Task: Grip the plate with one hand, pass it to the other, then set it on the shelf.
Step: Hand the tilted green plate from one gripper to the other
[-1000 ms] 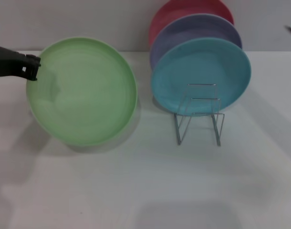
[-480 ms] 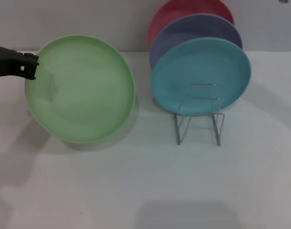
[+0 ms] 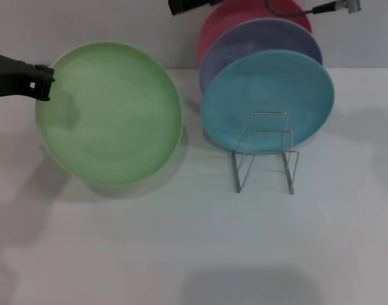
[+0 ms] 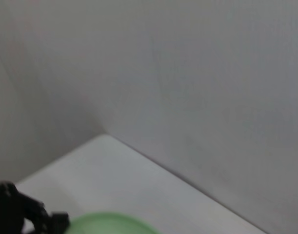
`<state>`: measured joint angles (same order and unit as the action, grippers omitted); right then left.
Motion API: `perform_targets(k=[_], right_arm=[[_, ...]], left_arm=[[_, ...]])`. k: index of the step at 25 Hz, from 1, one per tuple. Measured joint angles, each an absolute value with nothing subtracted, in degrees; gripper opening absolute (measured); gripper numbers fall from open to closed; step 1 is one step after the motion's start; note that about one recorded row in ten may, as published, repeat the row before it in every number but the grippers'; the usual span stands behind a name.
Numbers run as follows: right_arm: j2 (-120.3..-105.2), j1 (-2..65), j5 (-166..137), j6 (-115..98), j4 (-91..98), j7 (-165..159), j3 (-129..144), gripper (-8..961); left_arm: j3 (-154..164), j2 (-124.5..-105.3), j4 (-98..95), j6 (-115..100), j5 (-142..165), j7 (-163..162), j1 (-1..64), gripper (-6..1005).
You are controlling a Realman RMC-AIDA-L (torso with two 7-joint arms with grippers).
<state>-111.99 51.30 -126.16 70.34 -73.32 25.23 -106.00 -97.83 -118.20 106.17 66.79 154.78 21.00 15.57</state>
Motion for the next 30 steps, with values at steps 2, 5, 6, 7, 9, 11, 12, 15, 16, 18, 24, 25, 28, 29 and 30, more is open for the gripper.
perform_targets(k=[2, 5, 6, 7, 9, 11, 12, 15, 16, 18, 24, 25, 28, 29, 30], right_arm=[[-112.21, 51.8, -127.4, 70.5, -72.4, 25.4, -105.8, 711], [-112.53, 52.8, -127.7, 70.8, -70.4, 26.0, -105.7, 709], [-112.68, 53.3, -127.9, 71.0, -69.4, 26.2, -105.6, 708], [-112.79, 54.0, -128.3, 71.2, -68.1, 26.4, -105.6, 707], [-113.09, 55.7, -130.0, 71.9, -65.3, 26.9, -105.1, 706], [-113.24, 56.2, -130.7, 72.0, -64.8, 26.9, -104.6, 704], [-113.38, 56.4, -131.3, 72.0, -64.6, 26.9, -104.0, 704], [-113.76, 57.1, -133.1, 71.7, -64.4, 27.0, -102.6, 701], [-113.80, 57.2, -133.3, 71.6, -64.2, 27.1, -102.3, 701], [-113.85, 57.4, -133.5, 70.9, -63.6, 27.3, -102.0, 699], [-114.23, 57.6, -133.6, 66.5, -61.7, 27.8, -99.8, 695], [-114.23, 57.6, -133.6, 66.5, -61.7, 27.8, -99.8, 694], [-114.58, 57.7, -133.6, 64.6, -60.4, 28.5, -98.6, 692], [-114.84, 57.9, -133.4, 63.3, -59.4, 29.4, -98.0, 691], [-114.84, 57.9, -133.4, 63.3, -59.4, 29.4, -98.0, 690]], left_arm=[[-98.0, -118.20, 106.4, 66.8, 154.8, 21.0, 15.6, 52], [-98.3, -118.21, 106.8, 66.8, 154.6, 21.0, 15.5, 54], [-98.3, -118.20, 106.9, 66.9, 154.6, 21.0, 15.4, 54], [-98.3, -118.21, 106.9, 66.9, 154.6, 21.0, 15.4, 54], [-98.3, -118.21, 106.9, 66.9, 154.5, 21.0, 15.4, 55], [-98.3, -118.21, 106.8, 66.9, 154.5, 21.0, 15.4, 56], [-98.3, -118.20, 106.7, 66.9, 154.5, 21.0, 15.6, 57], [-98.3, -118.16, 106.7, 66.9, 154.5, 20.9, 15.6, 58], [-98.2, -118.15, 106.7, 67.0, 154.5, 20.9, 15.6, 59], [-98.1, -118.15, 106.7, 67.0, 154.2, 20.9, 15.6, 59], [-98.0, -118.12, 106.7, 67.2, 153.9, 21.0, 15.6, 62], [-98.1, -118.12, 106.7, 67.2, 153.7, 21.0, 15.7, 63], [-98.3, -118.07, 106.6, 67.2, 153.3, 21.0, 15.8, 64], [-98.3, -118.03, 106.5, 67.2, 153.2, 21.0, 15.9, 65], [-98.3, -118.03, 106.5, 67.2, 153.2, 21.0, 15.9, 65]])
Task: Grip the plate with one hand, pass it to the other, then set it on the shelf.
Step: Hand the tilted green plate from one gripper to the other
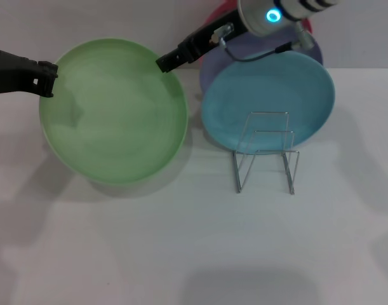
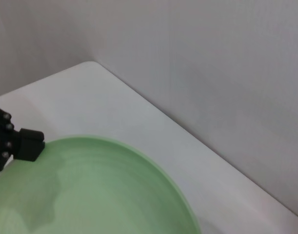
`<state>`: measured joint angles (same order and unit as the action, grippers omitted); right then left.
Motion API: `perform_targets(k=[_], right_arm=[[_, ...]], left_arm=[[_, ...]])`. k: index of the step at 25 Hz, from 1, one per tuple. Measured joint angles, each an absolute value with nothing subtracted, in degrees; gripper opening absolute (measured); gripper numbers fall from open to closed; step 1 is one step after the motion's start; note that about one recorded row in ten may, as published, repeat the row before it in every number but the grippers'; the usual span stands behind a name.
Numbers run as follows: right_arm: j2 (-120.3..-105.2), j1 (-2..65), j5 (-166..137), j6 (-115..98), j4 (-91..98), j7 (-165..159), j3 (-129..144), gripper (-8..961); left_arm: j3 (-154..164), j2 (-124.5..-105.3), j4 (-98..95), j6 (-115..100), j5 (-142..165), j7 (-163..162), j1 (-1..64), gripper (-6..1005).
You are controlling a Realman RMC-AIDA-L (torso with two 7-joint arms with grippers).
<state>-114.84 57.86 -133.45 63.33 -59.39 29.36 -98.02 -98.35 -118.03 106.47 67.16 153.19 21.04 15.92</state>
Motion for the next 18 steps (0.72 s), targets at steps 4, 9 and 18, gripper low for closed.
perform_targets(k=[4, 9, 18], right_arm=[[-115.42, 58.8, -133.1, 60.6, -56.3, 31.6, -97.5, 687], [-115.97, 59.6, -132.9, 58.0, -54.5, 33.4, -97.4, 684], [-116.50, 59.7, -132.7, 55.4, -54.4, 35.1, -95.6, 677]], left_arm=[[-98.4, -118.01, 106.3, 67.2, 153.2, 21.1, 15.9, 67], [-98.4, -118.03, 106.3, 67.2, 152.8, 21.2, 16.0, 69], [-98.4, -118.14, 106.2, 67.1, 152.4, 21.2, 16.1, 73]])
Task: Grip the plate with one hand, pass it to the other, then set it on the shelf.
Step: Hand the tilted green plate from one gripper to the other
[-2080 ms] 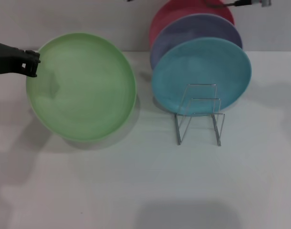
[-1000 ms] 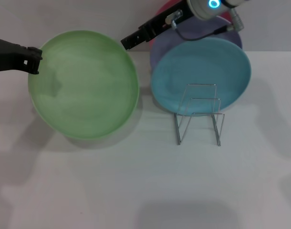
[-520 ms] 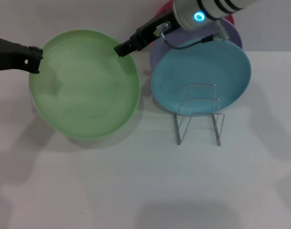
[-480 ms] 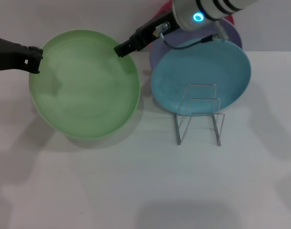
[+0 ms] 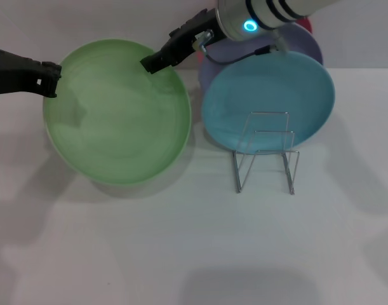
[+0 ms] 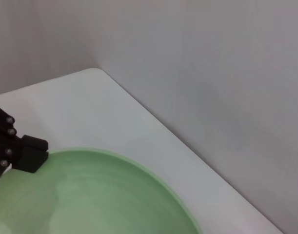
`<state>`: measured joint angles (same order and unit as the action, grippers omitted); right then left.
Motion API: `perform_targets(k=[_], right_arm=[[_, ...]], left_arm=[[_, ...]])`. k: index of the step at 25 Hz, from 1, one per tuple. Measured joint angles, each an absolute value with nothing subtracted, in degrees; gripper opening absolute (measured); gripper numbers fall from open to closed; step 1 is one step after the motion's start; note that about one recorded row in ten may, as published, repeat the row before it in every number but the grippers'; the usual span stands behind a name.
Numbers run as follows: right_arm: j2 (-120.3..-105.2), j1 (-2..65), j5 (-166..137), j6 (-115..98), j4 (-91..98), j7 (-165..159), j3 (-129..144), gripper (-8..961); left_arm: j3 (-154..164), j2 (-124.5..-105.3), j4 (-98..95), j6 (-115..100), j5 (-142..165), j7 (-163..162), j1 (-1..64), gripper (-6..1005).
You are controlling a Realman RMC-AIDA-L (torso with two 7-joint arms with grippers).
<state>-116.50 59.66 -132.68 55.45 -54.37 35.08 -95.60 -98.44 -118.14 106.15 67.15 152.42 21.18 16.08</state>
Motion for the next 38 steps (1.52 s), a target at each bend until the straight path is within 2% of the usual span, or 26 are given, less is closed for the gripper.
perform_targets(k=[8, 18, 29, 34, 38], right_arm=[[-116.70, 60.3, -132.8, 54.5, -52.7, 35.3, -94.2, 671], [-116.64, 59.2, -133.1, 51.4, -52.7, 37.5, -93.8, 467], [-117.17, 54.6, -131.8, 50.3, -57.9, 40.5, -93.7, 33], [-118.05, 52.7, -131.8, 50.7, -60.4, 41.4, -94.1, 26], [-118.11, 52.2, -131.9, 51.1, -60.7, 41.4, -94.1, 19]], left_arm=[[-98.4, -118.12, 106.2, 66.9, 151.5, 21.3, 16.1, 77], [-98.5, -118.14, 106.0, 66.9, 151.2, 21.4, 16.4, 82], [-97.9, -118.29, 105.6, 64.8, 151.0, 21.7, 16.2, 87], [-97.4, -118.35, 106.2, 63.1, 151.0, 21.7, 15.9, 89], [-96.9, -118.32, 107.2, 62.3, 151.0, 22.1, 15.8, 257]])
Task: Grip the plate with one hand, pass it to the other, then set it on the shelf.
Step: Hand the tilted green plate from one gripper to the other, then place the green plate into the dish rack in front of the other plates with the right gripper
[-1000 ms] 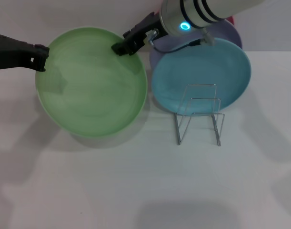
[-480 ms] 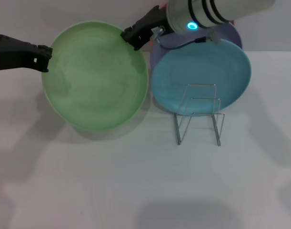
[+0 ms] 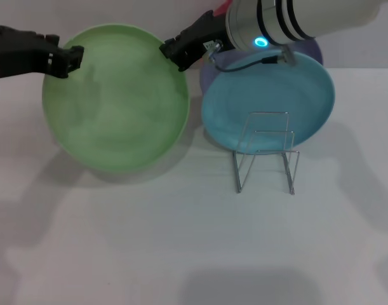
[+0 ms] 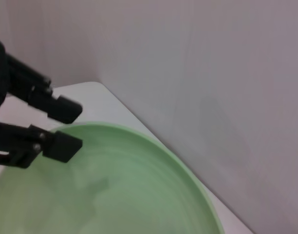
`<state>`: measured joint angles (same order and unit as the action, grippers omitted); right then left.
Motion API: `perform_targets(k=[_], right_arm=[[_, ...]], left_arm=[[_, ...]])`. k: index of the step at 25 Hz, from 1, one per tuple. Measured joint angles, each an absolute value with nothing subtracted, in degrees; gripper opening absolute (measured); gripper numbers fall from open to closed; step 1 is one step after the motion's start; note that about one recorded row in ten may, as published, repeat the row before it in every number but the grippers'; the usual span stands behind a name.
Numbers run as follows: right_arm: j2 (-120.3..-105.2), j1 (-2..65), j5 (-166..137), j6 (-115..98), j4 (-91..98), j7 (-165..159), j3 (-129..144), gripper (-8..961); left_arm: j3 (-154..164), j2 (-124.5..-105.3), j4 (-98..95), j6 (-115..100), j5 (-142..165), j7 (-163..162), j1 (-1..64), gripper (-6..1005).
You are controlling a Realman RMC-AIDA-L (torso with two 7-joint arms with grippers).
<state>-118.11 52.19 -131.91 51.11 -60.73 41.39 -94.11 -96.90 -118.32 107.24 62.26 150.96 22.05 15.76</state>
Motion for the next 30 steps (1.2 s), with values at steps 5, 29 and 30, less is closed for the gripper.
perform_targets(k=[5, 29, 30], right_arm=[[-118.13, 51.6, -131.9, 51.1, -61.1, 41.0, -94.7, 18], [-119.06, 24.4, -117.8, 45.6, -93.4, 55.4, -97.7, 17], [-119.10, 21.9, -113.9, 44.8, -94.4, 58.8, -97.5, 17]], left_arm=[[-96.1, -118.30, 108.9, 61.8, 151.0, 22.7, 15.4, 394], [-83.4, -118.36, 58.9, -52.0, 153.6, 7.2, 2.9, 814], [-83.5, -118.37, 53.9, -54.7, 153.4, 4.0, 4.2, 814]])
